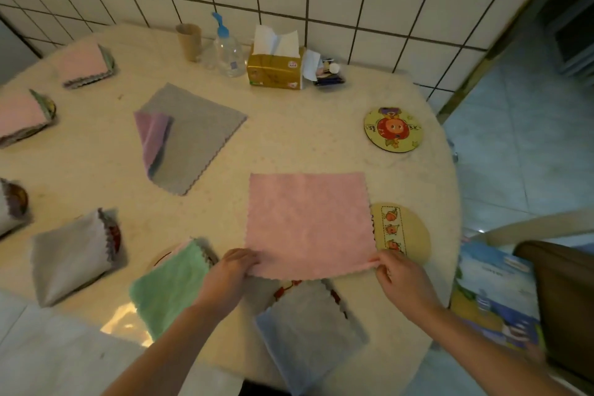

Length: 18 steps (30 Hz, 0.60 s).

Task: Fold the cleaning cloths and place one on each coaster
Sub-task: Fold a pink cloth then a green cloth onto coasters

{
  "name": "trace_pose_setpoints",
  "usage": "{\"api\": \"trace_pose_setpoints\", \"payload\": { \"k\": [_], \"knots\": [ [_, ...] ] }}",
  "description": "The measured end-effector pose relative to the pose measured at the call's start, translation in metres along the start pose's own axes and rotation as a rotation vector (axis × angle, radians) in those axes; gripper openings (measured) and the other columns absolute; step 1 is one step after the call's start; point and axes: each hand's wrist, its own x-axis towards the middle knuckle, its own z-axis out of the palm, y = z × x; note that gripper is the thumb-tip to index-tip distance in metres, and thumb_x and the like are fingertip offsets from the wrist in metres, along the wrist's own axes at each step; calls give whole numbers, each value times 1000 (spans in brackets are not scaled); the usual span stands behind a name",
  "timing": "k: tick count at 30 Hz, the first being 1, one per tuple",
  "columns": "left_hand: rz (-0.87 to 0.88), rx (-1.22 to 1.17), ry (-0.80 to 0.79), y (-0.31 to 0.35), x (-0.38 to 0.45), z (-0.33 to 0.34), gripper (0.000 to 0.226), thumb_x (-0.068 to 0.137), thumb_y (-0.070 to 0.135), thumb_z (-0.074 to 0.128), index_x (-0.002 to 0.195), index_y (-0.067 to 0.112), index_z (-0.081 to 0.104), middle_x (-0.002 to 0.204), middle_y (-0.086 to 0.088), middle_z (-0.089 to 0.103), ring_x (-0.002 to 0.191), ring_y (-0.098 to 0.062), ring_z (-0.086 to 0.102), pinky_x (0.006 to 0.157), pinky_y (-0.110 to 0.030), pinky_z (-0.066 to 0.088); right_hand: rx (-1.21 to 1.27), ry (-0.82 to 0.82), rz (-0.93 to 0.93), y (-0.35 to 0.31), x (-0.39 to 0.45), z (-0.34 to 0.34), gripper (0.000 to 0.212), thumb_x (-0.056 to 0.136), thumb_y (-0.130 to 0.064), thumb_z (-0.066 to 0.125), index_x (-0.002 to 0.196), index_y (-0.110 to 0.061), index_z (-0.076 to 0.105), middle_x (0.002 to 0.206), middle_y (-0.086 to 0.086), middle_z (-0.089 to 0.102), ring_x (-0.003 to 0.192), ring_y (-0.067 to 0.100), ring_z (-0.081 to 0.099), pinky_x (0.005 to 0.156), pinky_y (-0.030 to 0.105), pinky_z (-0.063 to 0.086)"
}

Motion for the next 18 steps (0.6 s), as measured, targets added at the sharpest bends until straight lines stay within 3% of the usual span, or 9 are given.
{"api": "trace_pose_setpoints", "payload": {
  "k": [6,8,10,12,15,18],
  "knots": [
    [-365,-497,119,1,40,-29,25,81,0,67,80,24,71,72,13,70,70,-2,62,62,-14,42,377,233,198,-6,39,-16,17,82,-5,64,89,-19,67,84,-15,66,74,8,63,67,29,54],
    [-456,-728,203,3,59,-35,24,82,-1,67,69,19,71,57,12,65,61,-3,58,60,-17,44,508,261,304,-11,60,-21,15,85,-9,63,91,-21,67,84,-11,68,78,8,64,68,26,52],
    [-569,-920,255,0,78,-37,25,83,2,68,62,16,70,59,3,62,66,-17,57,65,-31,49,609,284,358,-14,83,-24,9,86,-14,63,92,-21,67,86,-8,69,82,6,64,67,18,50],
    [-634,-1009,270,-5,97,-35,16,85,6,68,69,10,69,69,-6,62,71,-20,55,69,-39,47,719,281,408,-14,108,-24,9,87,-16,64,95,-17,68,87,-4,70,83,9,65,66,16,50],
    [-659,-999,286,-11,125,-30,15,87,16,67,76,6,66,70,-8,56,68,-20,48,63,-36,37,854,260,497,-10,141,-18,6,87,-14,64,90,-17,68,88,0,70,83,16,67,70,27,54],
    [-702,-936,309,-14,146,-24,19,87,21,66,73,8,67,64,-3,56,60,-18,47,57,-30,36,810,262,519,1,162,-9,7,87,-15,64,86,-21,66,85,-3,69,82,14,65,67,25,51]
  ]
}}
